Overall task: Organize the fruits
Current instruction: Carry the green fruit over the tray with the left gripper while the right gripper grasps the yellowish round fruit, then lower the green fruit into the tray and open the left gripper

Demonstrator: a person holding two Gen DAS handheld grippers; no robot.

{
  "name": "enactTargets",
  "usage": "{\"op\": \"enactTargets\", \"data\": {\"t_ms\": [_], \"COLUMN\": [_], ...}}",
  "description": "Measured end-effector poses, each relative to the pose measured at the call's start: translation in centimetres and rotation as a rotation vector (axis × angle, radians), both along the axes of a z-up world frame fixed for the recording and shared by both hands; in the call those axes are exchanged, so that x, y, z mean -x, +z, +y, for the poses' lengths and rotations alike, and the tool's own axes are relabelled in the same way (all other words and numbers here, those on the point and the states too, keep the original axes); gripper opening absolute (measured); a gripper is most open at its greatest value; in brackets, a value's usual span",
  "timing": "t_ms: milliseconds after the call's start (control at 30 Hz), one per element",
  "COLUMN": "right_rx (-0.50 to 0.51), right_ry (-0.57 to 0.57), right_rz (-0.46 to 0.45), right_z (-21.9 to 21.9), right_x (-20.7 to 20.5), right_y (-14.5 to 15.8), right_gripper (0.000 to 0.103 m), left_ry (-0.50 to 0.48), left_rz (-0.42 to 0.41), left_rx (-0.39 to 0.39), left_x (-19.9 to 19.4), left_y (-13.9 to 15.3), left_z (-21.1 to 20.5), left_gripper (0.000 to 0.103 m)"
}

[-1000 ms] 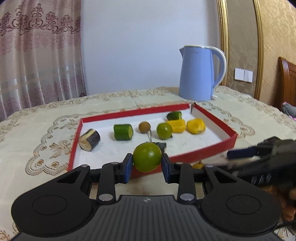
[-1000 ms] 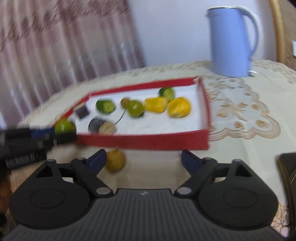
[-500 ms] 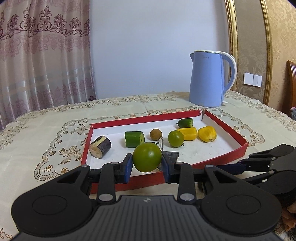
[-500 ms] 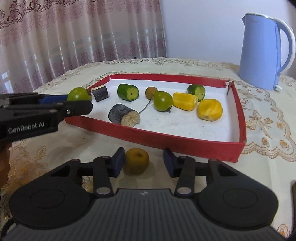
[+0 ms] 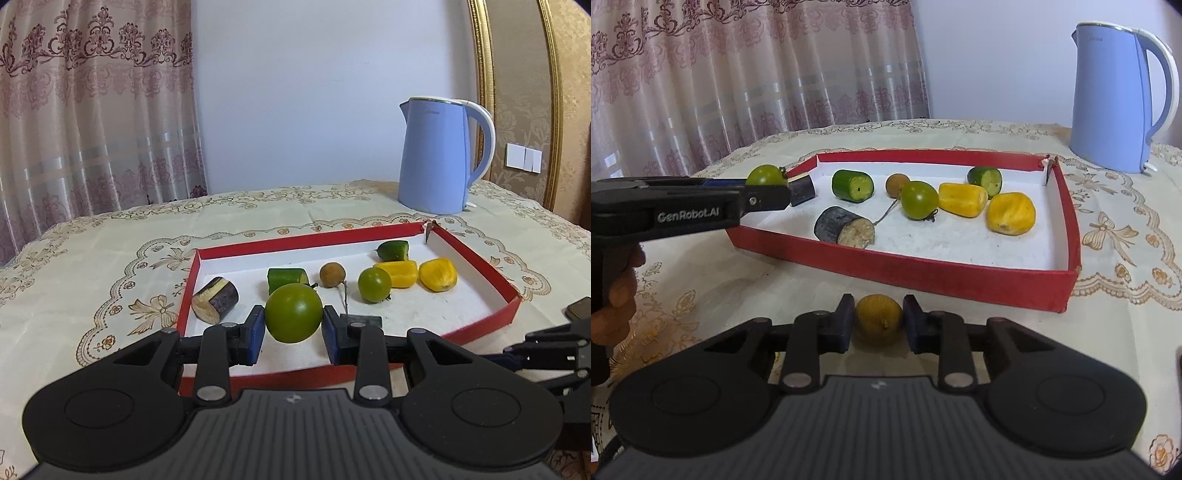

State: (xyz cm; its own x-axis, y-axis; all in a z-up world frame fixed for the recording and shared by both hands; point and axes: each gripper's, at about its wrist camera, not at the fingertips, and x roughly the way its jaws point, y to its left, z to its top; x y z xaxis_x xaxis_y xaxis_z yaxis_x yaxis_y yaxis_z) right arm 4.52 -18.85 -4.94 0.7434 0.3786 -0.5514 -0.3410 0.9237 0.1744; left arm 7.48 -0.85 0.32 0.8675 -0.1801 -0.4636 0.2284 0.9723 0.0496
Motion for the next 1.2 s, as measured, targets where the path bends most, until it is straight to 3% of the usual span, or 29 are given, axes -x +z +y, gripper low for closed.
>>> {"op": "enactTargets", "data": {"t_ms": [300, 500, 1200], "right_rx": [-0.030, -0.103, -0.151], "right_ry": [0.001, 0.002, 0.001], "right_rz": [0.007, 0.025, 0.039], "right_z": [-0.5, -1.5, -2.0], "right_x": [-0.2, -0.5, -0.6], "right_y": [-0.1, -0.3, -0.5], "right_gripper": [0.027, 0.027, 0.027], "left_ry": [0.011, 0.007, 0.048], "left_rz": [0.022, 0.020, 0.055], "left_rx": [-0.040, -0.075, -0.126], "left_x": [-2.9, -4.5, -10.9], "left_y": [0.4, 0.6, -0.4], "left_z": [-0.6, -1.9, -5.5], "left_gripper": [0.032, 0.032, 0.033]}}
